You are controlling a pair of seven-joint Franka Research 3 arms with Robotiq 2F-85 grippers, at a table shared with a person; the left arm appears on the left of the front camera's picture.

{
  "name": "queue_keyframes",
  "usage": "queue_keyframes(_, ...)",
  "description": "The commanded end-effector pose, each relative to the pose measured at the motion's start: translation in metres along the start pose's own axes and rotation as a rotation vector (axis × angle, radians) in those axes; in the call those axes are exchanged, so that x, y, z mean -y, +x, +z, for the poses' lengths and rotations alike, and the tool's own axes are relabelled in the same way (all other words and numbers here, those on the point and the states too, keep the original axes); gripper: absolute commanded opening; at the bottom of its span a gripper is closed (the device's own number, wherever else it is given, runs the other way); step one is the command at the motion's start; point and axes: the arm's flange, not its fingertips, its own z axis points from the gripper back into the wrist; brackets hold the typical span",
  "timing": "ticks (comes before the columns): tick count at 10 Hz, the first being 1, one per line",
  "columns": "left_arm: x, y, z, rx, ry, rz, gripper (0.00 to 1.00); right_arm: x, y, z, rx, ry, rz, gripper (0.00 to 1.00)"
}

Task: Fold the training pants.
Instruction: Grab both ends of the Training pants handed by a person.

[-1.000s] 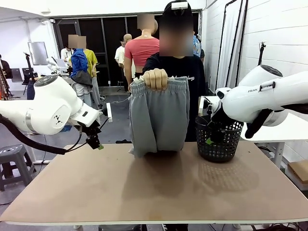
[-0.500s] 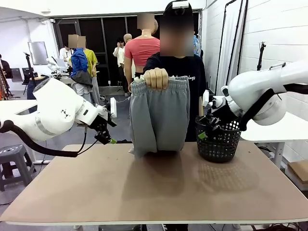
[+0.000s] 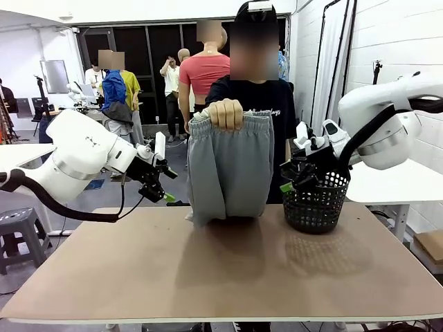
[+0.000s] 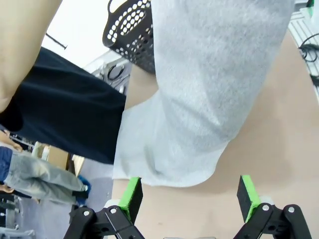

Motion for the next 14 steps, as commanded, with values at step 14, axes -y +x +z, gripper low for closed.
queue_keyframes(14,-0.003,-0.001,-0.016,0.300,-0.007,0.023,1.00,-0.011,0.003,-0.025,0.245,0.064,0.008,1.00)
